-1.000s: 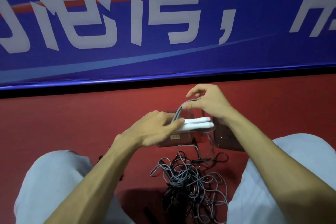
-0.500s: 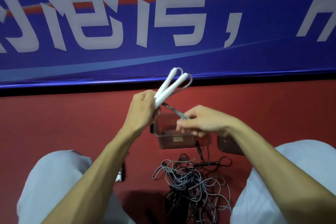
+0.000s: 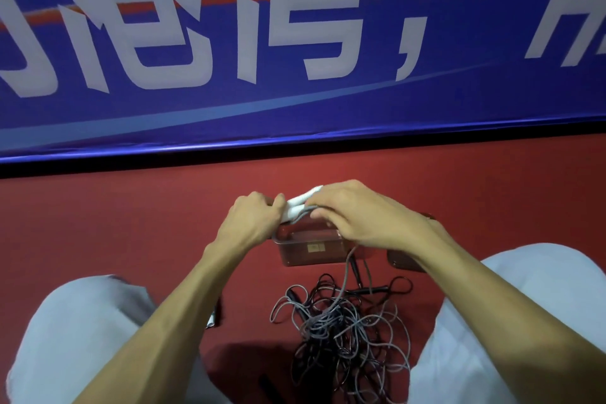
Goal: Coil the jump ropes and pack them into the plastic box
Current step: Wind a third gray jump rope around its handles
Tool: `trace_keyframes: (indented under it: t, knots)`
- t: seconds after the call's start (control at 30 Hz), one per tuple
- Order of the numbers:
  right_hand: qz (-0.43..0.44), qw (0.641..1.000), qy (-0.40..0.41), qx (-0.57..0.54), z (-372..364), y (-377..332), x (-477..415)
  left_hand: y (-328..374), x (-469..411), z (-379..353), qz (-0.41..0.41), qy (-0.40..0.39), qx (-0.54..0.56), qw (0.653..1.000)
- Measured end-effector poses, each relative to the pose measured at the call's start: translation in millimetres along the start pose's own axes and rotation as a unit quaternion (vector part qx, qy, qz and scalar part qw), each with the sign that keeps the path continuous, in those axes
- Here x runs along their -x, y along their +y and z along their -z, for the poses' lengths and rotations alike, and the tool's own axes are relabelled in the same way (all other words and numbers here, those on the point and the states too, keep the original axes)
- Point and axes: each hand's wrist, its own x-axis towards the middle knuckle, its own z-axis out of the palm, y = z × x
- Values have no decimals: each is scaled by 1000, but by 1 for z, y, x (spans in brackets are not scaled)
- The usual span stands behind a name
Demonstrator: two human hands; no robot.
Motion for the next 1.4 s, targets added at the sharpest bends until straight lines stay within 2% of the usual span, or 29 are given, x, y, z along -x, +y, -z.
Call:
trace_keyframes:
  t: [0.1,0.23,0.37,0.47,0.53,0.67,0.8,0.9,1.0,1.13,1.27,1.33,1.4]
  knots:
    - [-17,993,105,51,-2,6,0,5,3,-2,-25,-28,-82,996]
    - [-73,973,211,63,-6,12,1,17,9,-3,-7,-88,-42,995]
    - [-187,962,197,-29,-13,18,-5,29,26,6,-63,-13,-101,993]
    - [-223,948,179,-137,-21,15,-10,34,37,12,-113,40,-126,985]
    - [-239,938,189,-167,-31,10,-15,33,40,15,-142,67,-131,979]
    - [-267,921,194,-208,-40,4,-19,29,39,17,-157,87,-156,971]
    - [-287,905,233,-209,-28,10,-19,29,34,16,-158,75,-112,978]
    - [-310,893,260,-199,-22,17,-17,27,34,12,-193,43,-81,977]
    - [-327,888,256,-197,-21,21,-14,23,34,8,-229,-15,-84,970]
    - [-335,888,235,-210,-20,25,-12,19,34,5,-293,19,-80,953]
    - [-337,886,125,-292,-7,30,-8,18,34,3,-298,-20,-40,954]
    - [-331,861,81,-377,1,33,-5,18,34,6,-266,-58,19,962]
    - [-336,787,71,-512,8,35,-2,18,32,10,-241,-77,89,963]
